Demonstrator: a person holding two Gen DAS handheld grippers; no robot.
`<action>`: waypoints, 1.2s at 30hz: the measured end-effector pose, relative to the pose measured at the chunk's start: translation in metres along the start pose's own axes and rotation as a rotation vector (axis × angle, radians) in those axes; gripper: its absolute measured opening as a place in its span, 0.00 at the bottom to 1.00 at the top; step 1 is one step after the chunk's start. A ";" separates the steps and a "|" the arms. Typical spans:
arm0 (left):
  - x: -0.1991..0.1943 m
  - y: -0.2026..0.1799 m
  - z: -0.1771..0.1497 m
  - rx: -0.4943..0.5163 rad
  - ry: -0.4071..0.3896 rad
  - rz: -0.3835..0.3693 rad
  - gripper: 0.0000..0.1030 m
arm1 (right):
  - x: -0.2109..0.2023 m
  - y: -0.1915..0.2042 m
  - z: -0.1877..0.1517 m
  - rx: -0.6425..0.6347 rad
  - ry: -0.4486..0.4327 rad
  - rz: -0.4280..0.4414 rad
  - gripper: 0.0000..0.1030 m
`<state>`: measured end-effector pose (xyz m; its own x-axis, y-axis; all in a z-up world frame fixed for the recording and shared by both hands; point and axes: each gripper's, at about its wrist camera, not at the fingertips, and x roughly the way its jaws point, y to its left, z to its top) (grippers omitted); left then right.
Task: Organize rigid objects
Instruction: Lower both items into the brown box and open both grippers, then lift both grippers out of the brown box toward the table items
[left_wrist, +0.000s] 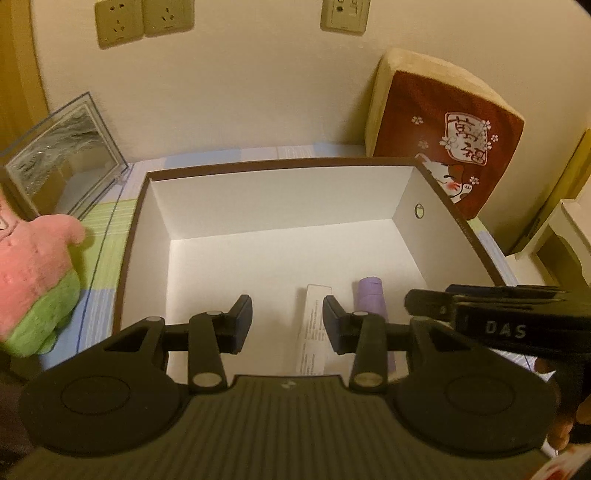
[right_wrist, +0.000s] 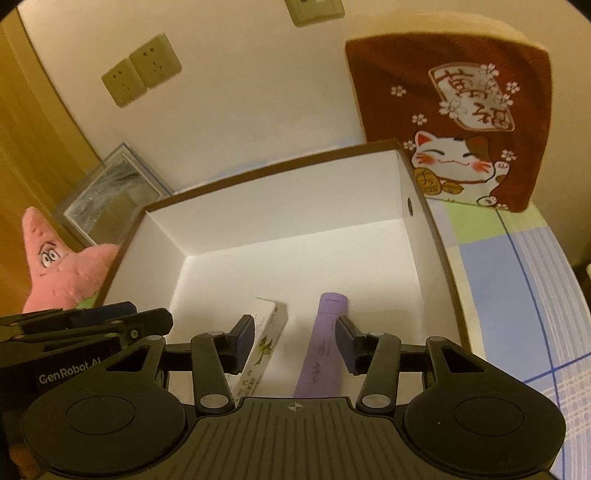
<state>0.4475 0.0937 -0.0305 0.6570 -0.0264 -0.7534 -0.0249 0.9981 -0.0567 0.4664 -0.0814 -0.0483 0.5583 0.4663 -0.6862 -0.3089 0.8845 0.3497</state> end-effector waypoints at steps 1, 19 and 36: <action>-0.005 0.000 -0.001 -0.001 -0.007 0.003 0.37 | -0.007 0.000 -0.001 -0.004 -0.011 0.006 0.48; -0.117 -0.002 -0.064 -0.049 -0.080 0.037 0.37 | -0.121 -0.013 -0.050 0.035 -0.123 0.079 0.56; -0.176 -0.023 -0.132 -0.052 -0.049 0.047 0.38 | -0.173 -0.016 -0.108 -0.030 -0.080 0.079 0.58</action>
<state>0.2331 0.0682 0.0175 0.6900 0.0247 -0.7234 -0.0948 0.9939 -0.0565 0.2917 -0.1777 -0.0036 0.5906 0.5355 -0.6037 -0.3765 0.8446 0.3807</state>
